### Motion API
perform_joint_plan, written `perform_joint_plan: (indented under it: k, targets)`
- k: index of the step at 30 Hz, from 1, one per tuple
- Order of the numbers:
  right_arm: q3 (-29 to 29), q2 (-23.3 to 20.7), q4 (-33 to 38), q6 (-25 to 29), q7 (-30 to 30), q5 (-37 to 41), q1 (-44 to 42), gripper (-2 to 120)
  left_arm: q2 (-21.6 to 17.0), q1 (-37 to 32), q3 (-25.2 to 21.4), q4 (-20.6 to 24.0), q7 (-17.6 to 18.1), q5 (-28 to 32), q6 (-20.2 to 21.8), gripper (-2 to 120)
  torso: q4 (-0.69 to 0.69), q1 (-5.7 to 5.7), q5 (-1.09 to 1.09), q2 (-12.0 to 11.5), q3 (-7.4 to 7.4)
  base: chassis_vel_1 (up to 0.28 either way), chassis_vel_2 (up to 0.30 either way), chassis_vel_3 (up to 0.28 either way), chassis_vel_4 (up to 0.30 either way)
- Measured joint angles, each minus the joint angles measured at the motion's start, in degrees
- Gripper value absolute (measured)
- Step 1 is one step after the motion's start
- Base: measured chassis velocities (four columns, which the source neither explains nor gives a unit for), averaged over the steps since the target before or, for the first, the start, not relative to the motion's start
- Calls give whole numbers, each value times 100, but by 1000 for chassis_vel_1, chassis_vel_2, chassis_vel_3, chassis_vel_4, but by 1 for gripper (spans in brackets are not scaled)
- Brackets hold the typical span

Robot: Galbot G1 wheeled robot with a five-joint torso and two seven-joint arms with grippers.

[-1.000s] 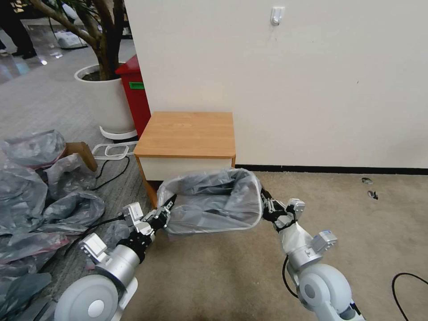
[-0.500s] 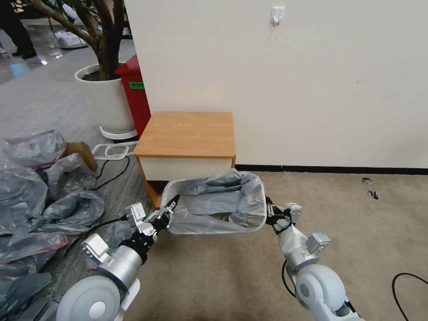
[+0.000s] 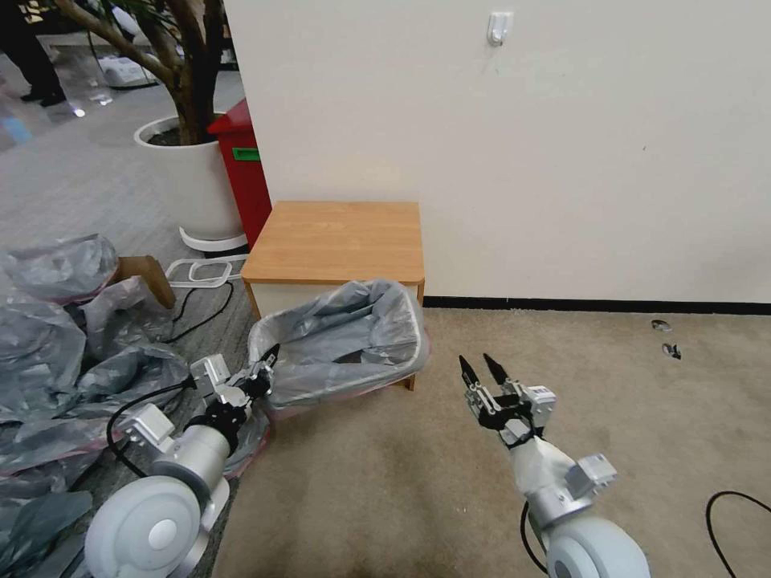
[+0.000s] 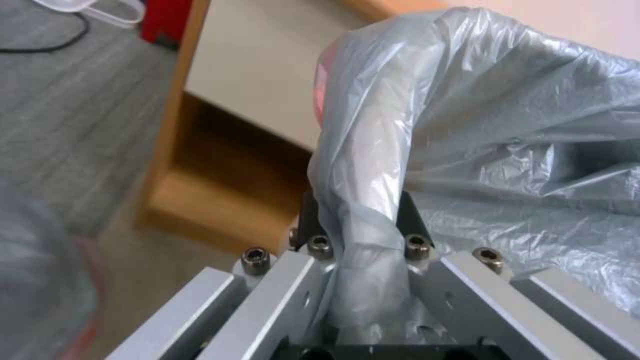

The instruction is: Pick up the garbage bag from the table and place it over the trash can.

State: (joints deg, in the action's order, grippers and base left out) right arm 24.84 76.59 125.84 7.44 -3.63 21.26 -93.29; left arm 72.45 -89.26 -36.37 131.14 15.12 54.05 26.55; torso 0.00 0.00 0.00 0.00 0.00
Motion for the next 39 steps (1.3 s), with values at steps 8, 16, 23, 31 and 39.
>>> perform_joint_plan:
  k: [8, 16, 23, 31, 39]
  targets:
    - [-193, -749, 1069, -168, 25, -2075, 356, 65, -106, -108, 373, -151, -202, -1474, 12, 3, 0, 0, 1, 0, 0, 0, 0, 0, 0]
    - [-830, -2134, 1456, -1685, -224, -2932, 997, 33, 7, -260, 732, -27, -379, -2736, -91, 3, 0, 0, 2, 0, 0, 0, 0, 0, 0]
    - [-1623, -3115, 1129, -2791, -668, -2468, 1958, 8, 275, -389, 1052, 2, -553, -3807, -231, 3, 1, 0, 1, 0, 0, 0, 0, 0, 0]
    - [-2791, -3167, 614, -3526, -797, -2076, 2774, 0, 446, -371, 1251, -98, -585, -4142, -269, 3, -1, 0, 1, 0, 0, 0, 0, 0, 0]
    - [-3874, -2810, -127, -3903, -834, -2044, 3818, 0, 474, -354, 1363, -164, -615, -4387, -348, 3, 0, 0, 0, 0, 0, 0, 0, 0, 0]
